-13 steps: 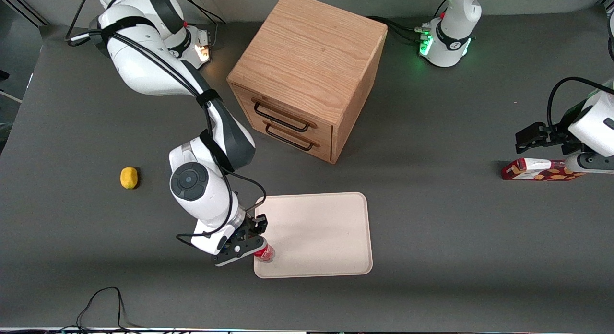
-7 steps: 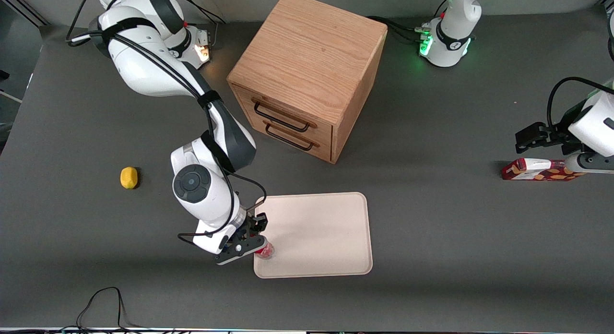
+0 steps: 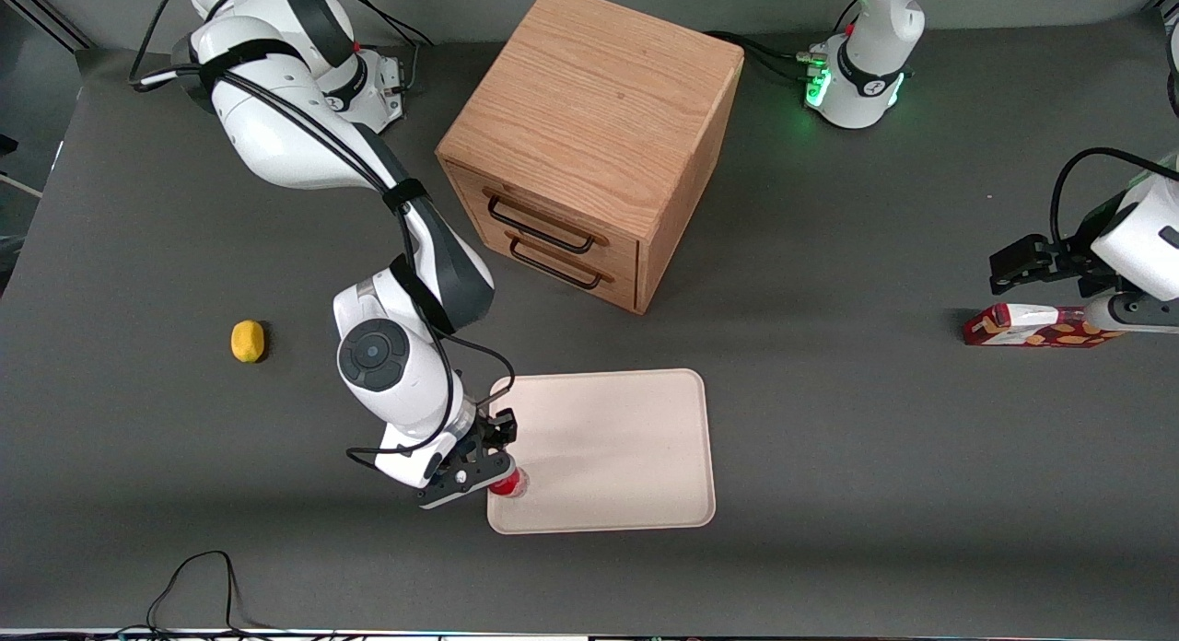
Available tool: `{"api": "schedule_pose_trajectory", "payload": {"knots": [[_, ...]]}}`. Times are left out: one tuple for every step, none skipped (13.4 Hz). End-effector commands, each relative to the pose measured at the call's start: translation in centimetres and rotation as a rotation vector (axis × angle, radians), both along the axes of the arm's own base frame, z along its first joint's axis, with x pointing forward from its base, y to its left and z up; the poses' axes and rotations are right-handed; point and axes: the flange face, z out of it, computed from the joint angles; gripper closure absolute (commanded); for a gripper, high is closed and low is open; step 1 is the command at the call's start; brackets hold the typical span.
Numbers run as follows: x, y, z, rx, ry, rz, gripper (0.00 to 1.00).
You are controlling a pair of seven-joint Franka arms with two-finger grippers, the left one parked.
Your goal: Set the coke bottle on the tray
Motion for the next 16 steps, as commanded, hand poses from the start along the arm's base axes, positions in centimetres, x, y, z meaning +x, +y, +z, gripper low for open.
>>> {"api": "schedule_pose_trajectory", "payload": {"knots": [[0.3, -0.4, 1.0, -0.006, -0.024, -0.025, 0.00], [0.4, -0.7, 1.4, -0.005, -0.026, -0.029, 0.00], [0.3, -1.0, 2.3, -0.011, -0.019, -0.031, 0.00], [0.4, -1.7, 3.1, -0.017, -0.012, -0.040, 0.00], [0.4, -2.4, 4.6, -0.019, -0.012, -0.053, 0.00], [0.4, -3.7, 5.7, -0.032, 0.004, -0.069, 0.00], [0.2, -5.6, 8.0, -0.045, 0.027, -0.103, 0.00], [-0.1, -7.9, 9.9, -0.062, 0.062, -0.156, 0.00], [-0.4, -10.0, 12.3, -0.070, 0.070, -0.187, 0.00], [-1.0, -13.0, 14.3, -0.082, 0.090, -0.226, 0.00], [-1.9, -16.0, 16.2, -0.081, 0.101, -0.262, 0.00], [-3.6, -18.8, 17.7, -0.060, 0.119, -0.296, 0.00], [-5.0, -20.8, 18.9, -0.041, 0.126, -0.330, 0.00], [-5.6, -23.7, 20.0, -0.028, 0.124, -0.371, 0.00], [-6.4, -25.2, 20.7, -0.032, 0.135, -0.389, 0.00], [-7.9, -26.4, 21.5, -0.047, 0.172, -0.405, 0.00]]}}
